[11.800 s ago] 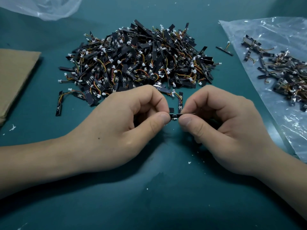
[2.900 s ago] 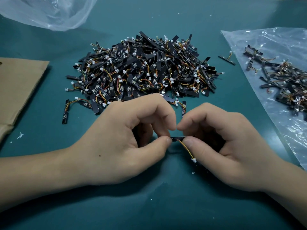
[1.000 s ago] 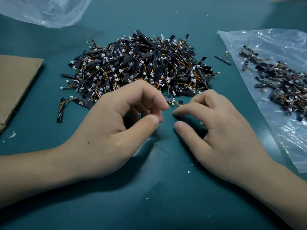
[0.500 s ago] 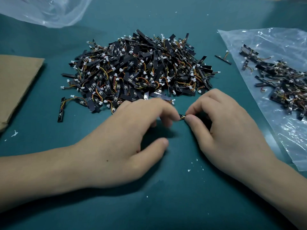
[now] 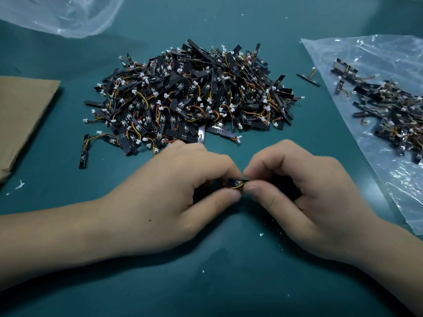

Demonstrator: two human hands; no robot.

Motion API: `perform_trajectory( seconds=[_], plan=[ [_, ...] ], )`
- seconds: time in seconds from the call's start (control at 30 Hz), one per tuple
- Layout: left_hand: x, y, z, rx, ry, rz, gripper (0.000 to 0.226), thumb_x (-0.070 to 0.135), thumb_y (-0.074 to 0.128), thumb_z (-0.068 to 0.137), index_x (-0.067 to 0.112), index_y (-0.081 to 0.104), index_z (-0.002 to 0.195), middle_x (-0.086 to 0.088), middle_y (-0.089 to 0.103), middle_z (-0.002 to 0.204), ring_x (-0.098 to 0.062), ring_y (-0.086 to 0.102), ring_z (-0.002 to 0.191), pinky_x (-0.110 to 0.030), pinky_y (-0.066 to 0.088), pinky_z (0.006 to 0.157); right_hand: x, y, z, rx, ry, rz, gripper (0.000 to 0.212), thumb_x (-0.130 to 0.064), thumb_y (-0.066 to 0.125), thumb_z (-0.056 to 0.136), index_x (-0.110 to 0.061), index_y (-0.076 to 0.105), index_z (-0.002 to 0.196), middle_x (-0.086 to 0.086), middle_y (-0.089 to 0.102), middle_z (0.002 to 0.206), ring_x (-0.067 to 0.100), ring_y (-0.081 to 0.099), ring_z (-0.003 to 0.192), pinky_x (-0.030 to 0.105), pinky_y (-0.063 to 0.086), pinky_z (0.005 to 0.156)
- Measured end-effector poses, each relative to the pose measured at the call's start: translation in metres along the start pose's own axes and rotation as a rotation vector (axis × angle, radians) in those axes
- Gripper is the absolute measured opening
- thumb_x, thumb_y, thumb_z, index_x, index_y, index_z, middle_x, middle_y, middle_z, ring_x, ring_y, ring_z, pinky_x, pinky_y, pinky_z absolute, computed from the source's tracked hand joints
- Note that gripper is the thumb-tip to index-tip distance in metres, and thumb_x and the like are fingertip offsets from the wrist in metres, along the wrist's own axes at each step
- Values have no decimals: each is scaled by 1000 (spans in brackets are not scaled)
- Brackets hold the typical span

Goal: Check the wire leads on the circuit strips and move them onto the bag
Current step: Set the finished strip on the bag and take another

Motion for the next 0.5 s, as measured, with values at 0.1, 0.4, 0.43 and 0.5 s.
perform_trajectory(
  seconds=[0.1,0.4,0.43,0.5],
  plan=[
    [1,-4,-1,-6,-45,-22,10,41,57,97,35,63,102,21,53,83,5,49,82,-10,32,77,22,-8,-16,48,129,-25,17,-48,55,99,-37,55,111,-17,65,89,6,64,74,33,53,66],
    [6,-5,1,-113,-131,-87,21,42,51,97,28,66,96,18,58,79,-3,53,79,-19,36,76,18,-8,-3,12,76,64,27,-35,51,101,-26,57,76,-16,47,64,6,48,61,24,38,59],
    [6,-4,1,-116,-150,-104,21,40,52,97,25,68,97,19,55,80,0,51,78,-18,35,75,20,-10,-3,33,88,93,26,-34,52,100,-26,58,76,-15,47,63,6,48,59,20,36,58],
    [5,-4,0,-106,-194,-157,24,31,54,94,15,71,94,19,53,79,3,46,74,-14,34,73,22,-11,-4,54,93,103,22,-33,54,100,-30,58,78,-15,48,62,7,48,58,17,35,57]
  ],
)
Point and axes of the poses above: each hand's wrist, its own z-axis towards the middle knuckle, its own y-axis out of the palm, x = y × z, the point moved 10 cm from there along z, towards the middle knuckle
